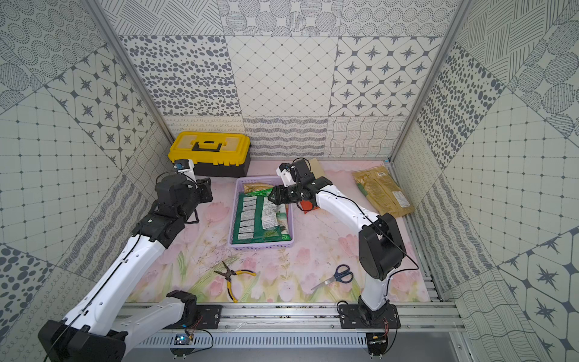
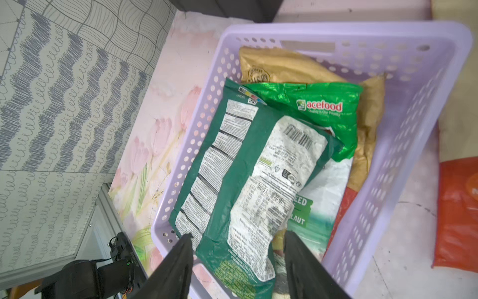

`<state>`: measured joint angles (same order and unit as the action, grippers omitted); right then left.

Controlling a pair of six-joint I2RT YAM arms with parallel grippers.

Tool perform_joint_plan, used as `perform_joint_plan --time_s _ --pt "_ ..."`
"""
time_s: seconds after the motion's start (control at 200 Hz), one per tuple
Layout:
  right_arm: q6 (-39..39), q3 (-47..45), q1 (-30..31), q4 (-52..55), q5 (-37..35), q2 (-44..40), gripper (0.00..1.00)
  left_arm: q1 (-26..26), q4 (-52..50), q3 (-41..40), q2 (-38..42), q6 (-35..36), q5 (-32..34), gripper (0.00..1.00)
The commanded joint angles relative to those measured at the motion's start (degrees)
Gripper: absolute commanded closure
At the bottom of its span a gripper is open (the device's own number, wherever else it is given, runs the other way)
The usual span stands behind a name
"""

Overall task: Put the potato chips into the basket
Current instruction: Place the potato chip in the basket, then pick up the potato chip from the center of the board.

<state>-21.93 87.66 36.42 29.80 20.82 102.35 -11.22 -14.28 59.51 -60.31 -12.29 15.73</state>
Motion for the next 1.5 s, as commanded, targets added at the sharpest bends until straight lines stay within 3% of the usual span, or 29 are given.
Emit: perform_joint_plan --time_s 0.0,0.14,0.35,0.545,0.72,0.895,1.026,1.126,1.221,1.296,1.496 --pt "-1.6 1.4 3.1 -0.4 -5.3 0.9 0.4 0.2 2.8 0.0 -0.1 -1.0 0.3 0.63" --pt "-3.9 2.2 4.1 -1.7 -2.1 8.9 0.38 0.1 2.7 0.0 -0.2 -1.0 0.3 0.62" --pt "-6.1 3.1 4.3 1.1 -2.8 17.8 0.36 0.2 2.7 0.0 -0.2 -0.9 0.5 0.62" --pt "-7.2 3.3 4.2 1.9 -3.4 14.0 0.36 0.3 2.7 0.2 -1.0 -1.2 -1.0 0.62" --pt "-9.9 4.0 2.7 1.8 -4.7 6.5 0.34 0.2 -0.2 3.4 -5.1 -1.3 -8.0 0.61" --pt "-14.1 -5.1 -8.1 1.9 -11.9 -4.4 0.34 -0.9 -5.8 9.3 -12.6 -3.9 -19.1 0.59" --pt "-11.6 -10.8 -21.4 6.4 -19.5 -10.0 0.35 -8.3 -7.9 13.7 -19.9 -5.5 -23.9 0.57" --pt "-5.8 -9.7 -27.3 10.1 -28.4 -10.3 0.35 -12.8 -8.8 19.4 -27.4 -11.5 -32.2 0.55" --pt "-0.3 -6.7 -30.2 13.1 -37.1 -7.3 0.34 -17.0 -10.7 26.9 -34.9 -16.2 -37.8 0.55" --pt "3.6 -4.8 -31.8 14.1 -42.2 -4.1 0.34 -19.9 -14.9 32.4 -39.5 -17.2 -37.6 0.55" --pt "12.8 -2.3 -32.9 14.1 -46.7 3.9 0.37 -22.9 -17.7 37.6 -46.3 -16.0 -41.6 0.54"
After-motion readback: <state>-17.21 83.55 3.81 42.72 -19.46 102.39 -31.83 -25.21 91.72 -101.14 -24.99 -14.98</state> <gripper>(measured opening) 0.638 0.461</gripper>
